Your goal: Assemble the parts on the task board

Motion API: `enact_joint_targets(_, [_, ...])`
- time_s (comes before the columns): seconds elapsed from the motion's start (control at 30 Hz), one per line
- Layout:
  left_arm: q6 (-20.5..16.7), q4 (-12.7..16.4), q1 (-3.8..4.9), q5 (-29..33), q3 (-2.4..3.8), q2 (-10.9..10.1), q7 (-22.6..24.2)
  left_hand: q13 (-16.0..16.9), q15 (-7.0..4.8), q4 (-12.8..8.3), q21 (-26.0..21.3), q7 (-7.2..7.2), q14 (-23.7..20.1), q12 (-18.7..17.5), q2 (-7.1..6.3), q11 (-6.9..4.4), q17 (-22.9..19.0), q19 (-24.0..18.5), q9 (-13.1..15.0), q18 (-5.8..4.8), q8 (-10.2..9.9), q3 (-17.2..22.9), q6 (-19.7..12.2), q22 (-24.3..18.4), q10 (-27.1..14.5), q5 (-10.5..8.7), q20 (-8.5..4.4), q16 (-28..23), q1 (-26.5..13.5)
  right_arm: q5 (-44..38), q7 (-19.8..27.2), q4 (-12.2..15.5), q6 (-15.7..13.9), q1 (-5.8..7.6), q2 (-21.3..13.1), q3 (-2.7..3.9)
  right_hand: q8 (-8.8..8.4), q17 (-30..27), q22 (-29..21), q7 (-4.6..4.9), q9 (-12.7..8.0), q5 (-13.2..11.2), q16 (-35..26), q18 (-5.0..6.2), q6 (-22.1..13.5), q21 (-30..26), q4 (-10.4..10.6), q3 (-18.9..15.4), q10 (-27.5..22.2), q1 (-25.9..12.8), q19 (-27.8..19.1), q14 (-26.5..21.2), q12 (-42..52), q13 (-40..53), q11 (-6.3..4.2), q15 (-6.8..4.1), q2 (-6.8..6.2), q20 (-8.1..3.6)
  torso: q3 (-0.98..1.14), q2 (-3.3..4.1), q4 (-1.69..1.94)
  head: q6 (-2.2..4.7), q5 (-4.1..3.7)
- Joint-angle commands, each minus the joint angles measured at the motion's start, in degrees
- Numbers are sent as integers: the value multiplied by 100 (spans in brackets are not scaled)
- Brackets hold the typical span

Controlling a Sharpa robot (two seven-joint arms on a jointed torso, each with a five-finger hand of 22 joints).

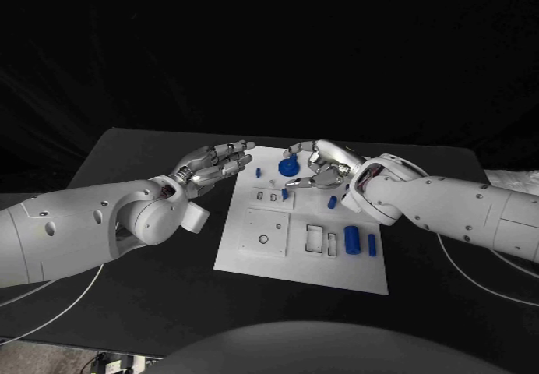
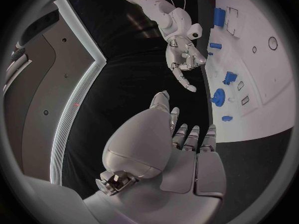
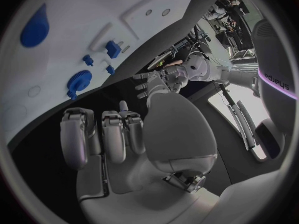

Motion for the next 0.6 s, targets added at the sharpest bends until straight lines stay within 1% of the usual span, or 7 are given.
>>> enact_joint_targets(0.03, [13, 41, 0, -45, 5, 10, 88, 8, 21, -3, 34, 9, -7, 27, -8, 35, 10, 72, 0, 103, 2, 33, -46, -31, -7, 29, -1, 34, 42, 210, 356, 178, -18, 163, -144, 9, 38, 1509, 1240, -3, -34, -16, 20, 67, 65, -29, 77, -104, 595, -26, -11, 597, -6, 1501, -38, -53, -44, -18, 2, -4, -3, 0, 19])
enact_joint_targets(0.17, [-113, 104, 0, -38, 5, -1, 108, 57, 0, -14, 81, 53, 108, 250, -111, 120, 56, 134, -2, 99, -18, 11, -111, -11, 114, -126, -4, 234, 70, 223, 288, 414, 86, 372, -417, 7, 52, 1509, 1224, 16, -67, -14, 20, 78, 117, -73, 78, -155, 595, -111, -51, 597, -6, 1501, -24, -43, 80, -13, 1, -11, -2, 0, 27])
enact_joint_targets(0.27, [-282, 184, 5, -67, 8, -25, 140, 191, 17, -22, 200, 58, 499, 957, -273, 373, 179, 302, 1, 98, -43, -30, -194, 41, 493, -342, -17, 814, 172, 268, 245, 595, 122, 474, -680, 0, 58, 1509, 1216, 21, -96, -10, 20, 83, 148, -96, 64, -130, 595, -146, -70, 597, -6, 1501, -15, -32, 264, -5, -3, -9, -16, 0, 13])
enact_joint_targets(0.37, [-505, 227, 38, -281, 13, -37, 164, 482, 137, 17, 541, -61, 1433, 2218, -390, 616, 498, 821, 12, 103, -26, -81, -129, 188, 1147, -515, -67, 2069, 255, 335, 229, 759, 125, 522, -937, -11, 83, 1509, 1219, 9, -120, -3, 20, 81, 213, -91, 54, -137, 595, -176, -64, 597, -6, 1501, -20, -31, 393, 1, 9, -25, -46, 0, 14])
enact_joint_targets(0.47, [-686, 187, 121, -638, 16, 2, 143, 800, 173, 68, 1651, -101, 2113, 3056, -374, 701, 808, 2549, 2, 98, -72, -195, -227, 676, 1662, -872, -200, 2856, 80, 406, 193, 892, 152, 543, -1147, -23, 129, 1509, 1288, -1, -154, 18, 20, 32, 344, 84, 13, -142, 595, -86, 98, 597, -6, 1501, -31, -41, 488, -2, 47, -48, -77, 0, 15])
enact_joint_targets(0.53, [-792, 58, 263, -1249, 17, 84, -56, 1354, 140, -57, 2368, -68, 2720, 4164, -301, 707, 1387, 3663, 2, 68, -103, -497, -286, 989, 2036, -1383, -217, 3992, -495, 458, 147, 1013, 189, 555, -1329, -40, 152, 1509, 1328, 7, -190, 29, 20, 2, 442, 190, -8, -163, 595, -15, 196, 597, -6, 1501, -32, -45, 534, -7, 91, -73, -109, 0, 50])
enact_joint_targets(0.6, [-810, -25, 373, -1736, 17, 131, -318, 1947, 154, 71, 2996, -65, 3117, 5229, -328, 745, 2027, 4515, -2, 123, -103, -636, -296, 1291, 2108, -1548, -307, 5186, -586, 477, 114, 1082, 221, 559, -1418, -52, 156, 1509, 1338, 12, -213, 40, 20, -5, 480, 217, -16, -171, 595, 20, 220, 597, -6, 1501, -28, -43, 564, -7, 130, -100, -155, 0, 88])
